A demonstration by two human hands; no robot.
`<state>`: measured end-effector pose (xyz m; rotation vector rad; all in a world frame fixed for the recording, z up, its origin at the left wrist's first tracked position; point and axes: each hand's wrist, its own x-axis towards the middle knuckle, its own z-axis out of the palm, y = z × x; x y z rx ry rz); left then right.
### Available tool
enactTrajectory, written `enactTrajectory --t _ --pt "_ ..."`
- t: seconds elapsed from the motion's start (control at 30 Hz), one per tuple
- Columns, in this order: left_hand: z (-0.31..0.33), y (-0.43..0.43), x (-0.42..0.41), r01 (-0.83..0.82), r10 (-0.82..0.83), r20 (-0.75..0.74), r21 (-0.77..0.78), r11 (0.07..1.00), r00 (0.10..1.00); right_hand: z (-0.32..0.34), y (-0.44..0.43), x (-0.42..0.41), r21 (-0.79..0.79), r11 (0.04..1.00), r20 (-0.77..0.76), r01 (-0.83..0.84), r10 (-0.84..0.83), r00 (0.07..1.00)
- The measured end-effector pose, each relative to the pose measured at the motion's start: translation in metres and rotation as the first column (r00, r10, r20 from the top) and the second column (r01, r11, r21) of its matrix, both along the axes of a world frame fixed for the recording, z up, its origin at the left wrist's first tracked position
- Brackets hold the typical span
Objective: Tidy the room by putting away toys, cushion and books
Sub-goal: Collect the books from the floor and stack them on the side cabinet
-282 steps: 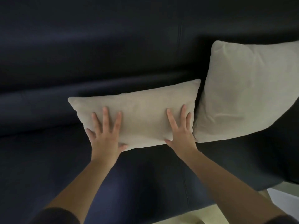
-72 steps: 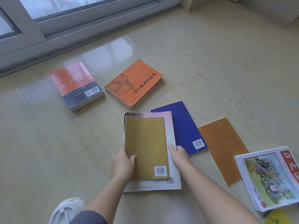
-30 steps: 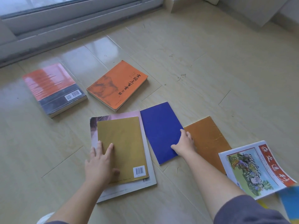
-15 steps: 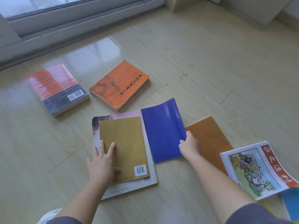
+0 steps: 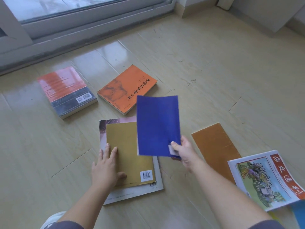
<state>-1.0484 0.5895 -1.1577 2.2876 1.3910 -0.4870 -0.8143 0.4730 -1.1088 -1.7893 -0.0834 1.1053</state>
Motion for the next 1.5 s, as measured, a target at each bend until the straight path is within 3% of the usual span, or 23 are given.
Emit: enactTrajectory --t 0.13,0.23,0.27,0.33,0.37,0.4,0.5,0.57,0.63,0.73,0.8,0.9,1.27,1.4,1.5 --pt "-0.002 0.011 -0.014 -0.043 0.039 0.109 0.04 0.998 0.993 -0.034 0.012 -0.055 -0.17 0.96 0.026 -0.224 0.232 0.972" --pt "0.002 0.025 -0.017 -0.093 0.078 0.184 0.075 0.993 0.98 -0.039 0.02 -0.071 -0.348 0.893 0.073 -0.285 0.328 0.942" --pt "0.003 0.031 -0.016 -0.106 0.087 0.208 0.081 0.991 0.974 -0.035 0.025 -0.071 -0.441 0.831 0.1 -0.34 0.422 0.901" --pt "0.005 0.042 -0.01 -0.118 0.095 0.24 0.082 0.99 0.966 -0.027 0.036 -0.065 -0.703 0.55 0.119 -0.45 0.715 0.688" --pt "0.006 0.05 -0.006 -0.125 0.101 0.248 0.083 0.989 0.964 -0.023 0.042 -0.061 -0.791 0.439 0.125 -0.426 0.797 0.591" --pt "0.007 0.058 -0.001 -0.133 0.106 0.259 0.088 0.987 0.96 -0.019 0.05 -0.057 -0.824 0.414 0.158 -0.386 0.823 0.545" --pt "0.01 0.087 0.019 -0.129 0.082 0.322 0.125 0.984 0.943 -0.015 0.075 -0.045 -0.733 0.599 0.38 -0.322 0.753 0.537" --pt "0.013 0.106 0.033 -0.116 0.071 0.326 0.122 0.986 0.943 -0.015 0.093 -0.04 -0.667 0.655 0.478 -0.357 0.742 0.469" --pt "0.016 0.124 0.045 -0.119 0.084 0.289 0.105 0.987 0.954 -0.016 0.112 -0.039 -0.682 0.573 0.446 -0.454 0.818 0.363" --pt "0.021 0.148 0.061 -0.116 0.092 0.243 0.086 0.989 0.966 -0.024 0.132 -0.043 -0.761 0.332 0.233 -0.557 0.941 0.244" --pt "0.022 0.163 0.071 -0.097 0.074 0.235 0.088 0.991 0.969 -0.033 0.136 -0.047 -0.8 0.21 0.104 -0.562 0.971 0.216" --pt "0.022 0.185 0.088 -0.081 0.058 0.222 0.096 0.992 0.973 -0.043 0.138 -0.051 -0.844 0.129 0.041 -0.521 0.983 0.178" --pt "0.009 0.259 0.14 -0.108 0.108 0.036 -0.011 0.994 0.993 -0.047 0.141 -0.053 -0.871 0.083 0.004 -0.484 0.987 0.164" --pt "0.009 0.272 0.149 -0.099 0.103 -0.083 0.051 0.994 0.991 -0.047 0.143 -0.054 -0.871 0.075 -0.012 -0.485 0.985 0.174" --pt "0.006 0.283 0.152 -0.207 0.206 -0.039 -0.003 0.978 0.978 -0.047 0.147 -0.054 -0.871 0.074 -0.021 -0.486 0.982 0.186"
